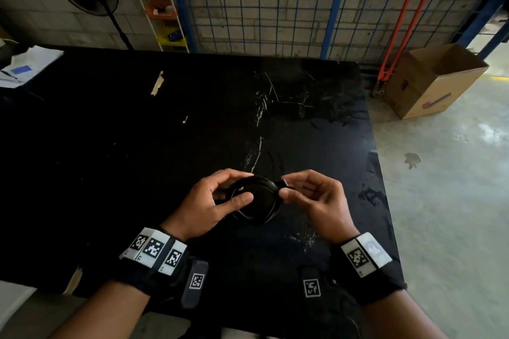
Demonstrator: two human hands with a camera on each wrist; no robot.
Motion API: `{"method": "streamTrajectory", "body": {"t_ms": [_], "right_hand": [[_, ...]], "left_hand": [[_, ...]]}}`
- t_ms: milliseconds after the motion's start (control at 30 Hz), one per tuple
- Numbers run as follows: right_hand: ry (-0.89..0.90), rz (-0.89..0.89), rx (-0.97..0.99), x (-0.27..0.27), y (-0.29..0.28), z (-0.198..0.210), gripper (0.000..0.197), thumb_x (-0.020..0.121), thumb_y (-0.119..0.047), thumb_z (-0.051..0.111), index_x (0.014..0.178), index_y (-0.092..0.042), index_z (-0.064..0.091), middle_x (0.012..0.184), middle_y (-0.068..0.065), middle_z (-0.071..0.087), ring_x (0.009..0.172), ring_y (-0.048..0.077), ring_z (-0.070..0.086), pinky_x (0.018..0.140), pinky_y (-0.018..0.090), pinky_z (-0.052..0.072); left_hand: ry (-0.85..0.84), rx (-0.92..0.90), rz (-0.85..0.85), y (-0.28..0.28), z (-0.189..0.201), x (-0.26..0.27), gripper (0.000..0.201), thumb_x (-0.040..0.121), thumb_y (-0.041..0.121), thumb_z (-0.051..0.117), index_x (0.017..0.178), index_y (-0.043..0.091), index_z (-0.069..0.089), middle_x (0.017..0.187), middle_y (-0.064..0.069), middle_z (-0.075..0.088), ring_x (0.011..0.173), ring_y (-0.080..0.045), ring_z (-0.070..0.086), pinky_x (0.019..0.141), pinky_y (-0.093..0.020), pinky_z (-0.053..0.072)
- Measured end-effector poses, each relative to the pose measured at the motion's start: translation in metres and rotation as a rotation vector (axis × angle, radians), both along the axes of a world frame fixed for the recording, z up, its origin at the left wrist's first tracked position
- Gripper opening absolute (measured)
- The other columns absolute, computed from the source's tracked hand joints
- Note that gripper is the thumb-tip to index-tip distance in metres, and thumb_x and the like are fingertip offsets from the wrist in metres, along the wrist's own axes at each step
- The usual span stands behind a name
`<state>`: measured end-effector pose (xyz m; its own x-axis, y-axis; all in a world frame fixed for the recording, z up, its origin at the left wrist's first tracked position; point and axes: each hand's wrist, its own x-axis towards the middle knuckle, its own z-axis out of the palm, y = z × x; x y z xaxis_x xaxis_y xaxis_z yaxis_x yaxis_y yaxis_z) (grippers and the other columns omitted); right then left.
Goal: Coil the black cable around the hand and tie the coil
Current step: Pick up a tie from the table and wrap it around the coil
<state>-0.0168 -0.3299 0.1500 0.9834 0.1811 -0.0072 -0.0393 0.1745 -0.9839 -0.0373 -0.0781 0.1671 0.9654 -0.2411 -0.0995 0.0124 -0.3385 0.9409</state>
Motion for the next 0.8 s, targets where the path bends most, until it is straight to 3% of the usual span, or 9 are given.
{"method": "streamTrajectory", "body": {"t_ms": [67, 133, 200, 267, 367, 533, 700, 800], "right_hand": [[0.076, -0.053, 0.082, 0.0, -0.005, -0.006, 0.016, 0.078, 0.006, 0.08, 0.092, 0.0, 0.076, 0.08, 0.007, 0.081, 0.07, 0.014, 0.075, 0.068, 0.022, 0.061], [0.147, -0.097, 0.146, -0.001, -0.008, -0.013, 0.014, 0.074, -0.001, 0.082, 0.087, -0.003, 0.077, 0.077, 0.007, 0.08, 0.066, 0.013, 0.074, 0.065, 0.021, 0.06], [0.209, -0.114, 0.199, -0.003, -0.006, -0.02, 0.016, 0.07, -0.007, 0.083, 0.085, -0.006, 0.078, 0.076, 0.009, 0.079, 0.064, 0.013, 0.072, 0.064, 0.022, 0.059], [0.242, -0.119, 0.204, -0.006, 0.0, -0.027, 0.018, 0.069, -0.008, 0.083, 0.086, -0.006, 0.077, 0.075, 0.009, 0.077, 0.062, 0.013, 0.07, 0.064, 0.022, 0.058], [0.265, -0.121, 0.18, -0.011, 0.013, -0.034, 0.017, 0.07, -0.008, 0.082, 0.086, -0.004, 0.076, 0.072, 0.008, 0.077, 0.06, 0.012, 0.067, 0.064, 0.022, 0.058], [0.402, -0.214, 0.261, -0.01, 0.032, -0.044, 0.01, 0.067, -0.003, 0.08, 0.074, -0.011, 0.077, 0.064, 0.006, 0.073, 0.053, 0.01, 0.062, 0.058, 0.019, 0.055], [0.483, -0.251, 0.108, -0.007, 0.053, -0.066, 0.01, 0.081, 0.008, 0.077, 0.089, 0.003, 0.073, 0.059, 0.005, 0.07, 0.049, 0.009, 0.06, 0.048, 0.015, 0.049], [0.568, -0.252, -0.03, 0.0, 0.061, -0.086, 0.011, 0.084, 0.003, 0.078, 0.094, 0.005, 0.074, 0.061, 0.005, 0.071, 0.048, 0.007, 0.062, 0.045, 0.014, 0.049]], "left_hand": [[0.146, -0.026, 0.062, 0.007, -0.008, -0.005, 0.052, 0.081, 0.044, 0.083, 0.129, 0.034, 0.066, 0.13, 0.001, 0.07, 0.119, -0.018, 0.07, 0.1, -0.039, 0.057], [0.251, -0.145, 0.156, 0.01, -0.016, -0.012, 0.046, 0.085, 0.026, 0.083, 0.127, 0.019, 0.066, 0.124, -0.01, 0.072, 0.108, -0.027, 0.076, 0.092, -0.034, 0.061], [0.289, -0.253, 0.28, 0.01, -0.021, -0.017, 0.034, 0.087, 0.009, 0.076, 0.118, 0.0, 0.067, 0.108, -0.017, 0.076, 0.1, -0.033, 0.078, 0.081, -0.026, 0.062], [0.311, -0.313, 0.338, 0.01, -0.026, -0.019, 0.038, 0.084, 0.011, 0.075, 0.115, -0.009, 0.066, 0.104, -0.023, 0.077, 0.091, -0.028, 0.08, 0.075, -0.022, 0.062], [0.319, -0.313, 0.379, 0.013, -0.035, -0.016, 0.033, 0.09, 0.014, 0.073, 0.114, -0.008, 0.068, 0.105, -0.024, 0.077, 0.081, -0.019, 0.079, 0.072, -0.022, 0.061], [0.377, -0.335, 0.353, 0.036, -0.046, -0.009, 0.016, 0.098, 0.015, 0.065, 0.098, 0.002, 0.076, 0.088, -0.011, 0.082, 0.081, -0.019, 0.08, 0.07, -0.022, 0.059], [0.392, -0.203, 0.339, 0.065, -0.065, 0.004, 0.013, 0.096, 0.013, 0.07, 0.097, 0.005, 0.079, 0.088, -0.012, 0.083, 0.079, -0.019, 0.081, 0.068, -0.021, 0.059], [0.403, -0.121, 0.361, 0.073, -0.085, 0.015, 0.013, 0.093, 0.012, 0.074, 0.097, 0.0, 0.078, 0.086, -0.013, 0.082, 0.071, -0.013, 0.08, 0.065, -0.02, 0.058]]}}
